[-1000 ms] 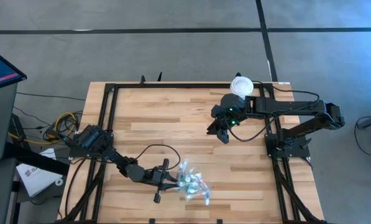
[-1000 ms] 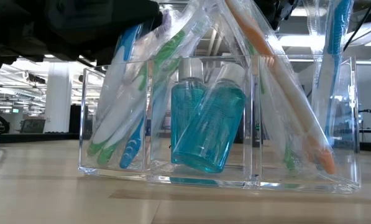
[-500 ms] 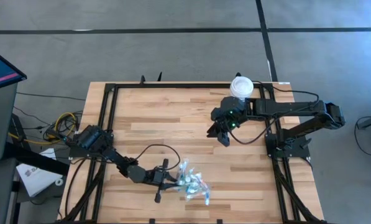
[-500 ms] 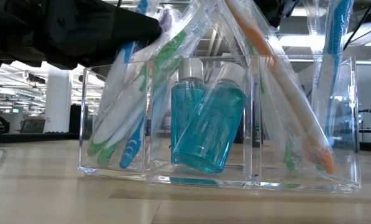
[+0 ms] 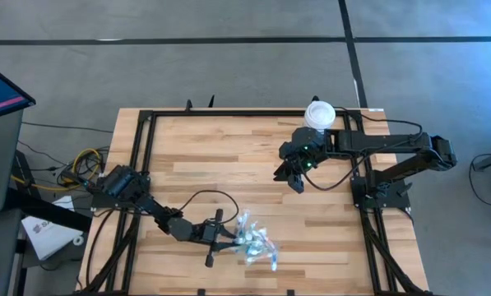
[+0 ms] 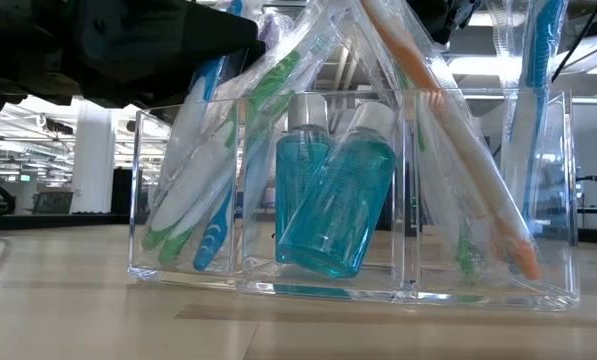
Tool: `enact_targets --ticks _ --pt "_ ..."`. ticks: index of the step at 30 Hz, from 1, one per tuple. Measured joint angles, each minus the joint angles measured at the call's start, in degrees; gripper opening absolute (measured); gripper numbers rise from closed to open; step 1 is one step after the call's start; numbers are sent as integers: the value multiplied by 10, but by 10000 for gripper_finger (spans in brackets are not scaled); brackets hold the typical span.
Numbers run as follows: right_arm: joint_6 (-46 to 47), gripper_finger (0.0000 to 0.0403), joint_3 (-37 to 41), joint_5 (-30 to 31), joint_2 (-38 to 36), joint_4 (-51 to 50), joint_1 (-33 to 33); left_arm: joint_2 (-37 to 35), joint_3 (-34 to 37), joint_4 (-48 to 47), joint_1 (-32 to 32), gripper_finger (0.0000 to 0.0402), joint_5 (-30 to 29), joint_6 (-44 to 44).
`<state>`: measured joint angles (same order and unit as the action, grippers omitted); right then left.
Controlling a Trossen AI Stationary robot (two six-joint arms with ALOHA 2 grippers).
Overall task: Pick & Place toothbrushing station
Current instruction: Put the blue toothbrush into the transparent organizer
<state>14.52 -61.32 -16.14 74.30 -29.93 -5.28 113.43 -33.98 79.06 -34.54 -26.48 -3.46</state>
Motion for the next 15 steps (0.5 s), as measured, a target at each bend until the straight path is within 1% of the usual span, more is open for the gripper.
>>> enact_targets --ticks 7,15 --pt "-1 98 0 0 0 0 0 0 0 13 0 94 4 2" --pt "-1 98 0 0 0 1 0 -24 0 16 0 104 4 21"
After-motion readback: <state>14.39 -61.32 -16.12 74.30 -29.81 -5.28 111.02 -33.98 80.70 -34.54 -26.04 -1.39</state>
